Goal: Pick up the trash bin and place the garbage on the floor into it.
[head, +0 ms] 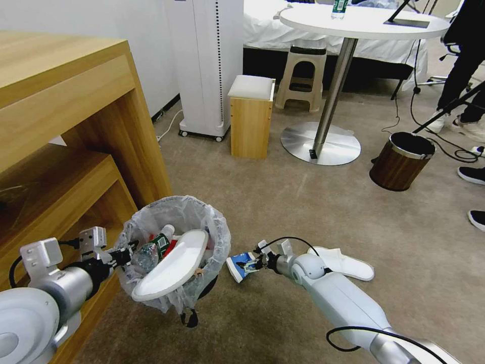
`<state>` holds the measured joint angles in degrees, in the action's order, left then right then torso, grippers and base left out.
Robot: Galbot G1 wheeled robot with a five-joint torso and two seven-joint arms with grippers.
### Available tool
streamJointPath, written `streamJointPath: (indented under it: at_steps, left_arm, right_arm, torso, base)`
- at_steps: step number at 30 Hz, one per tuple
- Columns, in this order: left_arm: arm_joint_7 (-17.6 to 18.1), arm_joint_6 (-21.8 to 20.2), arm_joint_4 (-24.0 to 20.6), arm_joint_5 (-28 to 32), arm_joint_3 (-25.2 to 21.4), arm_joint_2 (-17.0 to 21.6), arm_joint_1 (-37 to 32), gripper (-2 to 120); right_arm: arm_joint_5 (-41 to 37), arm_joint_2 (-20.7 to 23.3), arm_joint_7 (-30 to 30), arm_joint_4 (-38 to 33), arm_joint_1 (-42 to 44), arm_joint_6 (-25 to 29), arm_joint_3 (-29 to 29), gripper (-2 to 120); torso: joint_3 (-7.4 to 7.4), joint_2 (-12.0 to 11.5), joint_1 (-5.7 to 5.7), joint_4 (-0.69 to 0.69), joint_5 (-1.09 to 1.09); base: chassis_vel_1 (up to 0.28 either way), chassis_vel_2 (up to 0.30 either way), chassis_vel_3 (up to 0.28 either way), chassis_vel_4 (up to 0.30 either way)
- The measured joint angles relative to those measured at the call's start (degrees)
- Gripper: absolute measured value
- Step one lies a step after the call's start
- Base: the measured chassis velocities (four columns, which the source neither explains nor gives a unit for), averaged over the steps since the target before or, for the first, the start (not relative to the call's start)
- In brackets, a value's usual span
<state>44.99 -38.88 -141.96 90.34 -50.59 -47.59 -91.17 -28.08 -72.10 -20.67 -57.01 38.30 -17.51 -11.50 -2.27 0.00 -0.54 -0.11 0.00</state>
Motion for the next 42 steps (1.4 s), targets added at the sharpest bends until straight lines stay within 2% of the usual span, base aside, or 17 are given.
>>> streamJointPath:
  at_steps: [5, 13, 26, 29, 38, 41, 42]
  left_arm:
    - [-0.02, 0.0, 0.09, -0.02, 0.03, -0.08, 0.05, 0]
    - [-0.17, 0.01, 0.27, -0.15, 0.31, -0.2, 0.19, 0]
    - [-0.37, 0.08, 0.34, -0.34, 0.48, -0.24, 0.22, 0]
    - [-0.46, 0.1, 0.34, -0.35, 0.48, -0.38, 0.12, 0]
    - [-0.49, 0.15, 0.36, -0.38, 0.52, -0.34, 0.28, 0]
    - [-0.51, 0.16, 0.37, -0.4, 0.55, -0.31, 0.28, 0]
    - [-0.51, 0.16, 0.37, -0.4, 0.55, -0.31, 0.28, 0]
  right_arm:
    - [0.01, -1.08, 2.09, 2.18, -0.07, -0.42, 0.09, 100]
    - [0.08, -1.48, 2.05, 3.68, 0.0, -0.47, 0.82, 100]
    - [1.1, -2.98, -2.33, 7.21, -0.93, 2.68, 1.56, 100]
    - [2.17, -3.79, -4.04, 9.35, -1.42, 5.06, 1.6, 100]
    - [3.68, -4.03, -4.07, 9.81, -1.42, 4.38, 1.52, 100]
    - [4.1, -3.94, -4.1, 10.0, -1.3, 4.29, 1.75, 89]
    - [4.1, -3.94, -4.1, 10.0, -1.3, 4.29, 1.75, 89]
  torso:
    - [0.0, 0.0, 0.0, 0.0, 0.0]
    - [0.0, 0.0, 0.0, 0.0, 0.0]
    - [0.0, 0.0, 0.0, 0.0, 0.01]
    - [0.0, 0.0, 0.0, 0.0, 0.01]
    - [0.0, 0.0, 0.0, 0.0, 0.0]
    - [0.0, 0.0, 0.0, 0.0, 0.0]
    - [0.0, 0.0, 0.0, 0.0, 0.0]
  base:
    - [0.0, 0.0, 0.0, 0.0]
    - [0.0, 0.0, 0.0, 0.0]
    - [0.0, 0.0, 0.0, 0.0]
    - [0.0, 0.0, 0.0, 0.0]
    - [0.0, 0.0, 0.0, 0.0]
    - [0.0, 0.0, 0.0, 0.0]
    - [0.0, 0.0, 0.0, 0.0]
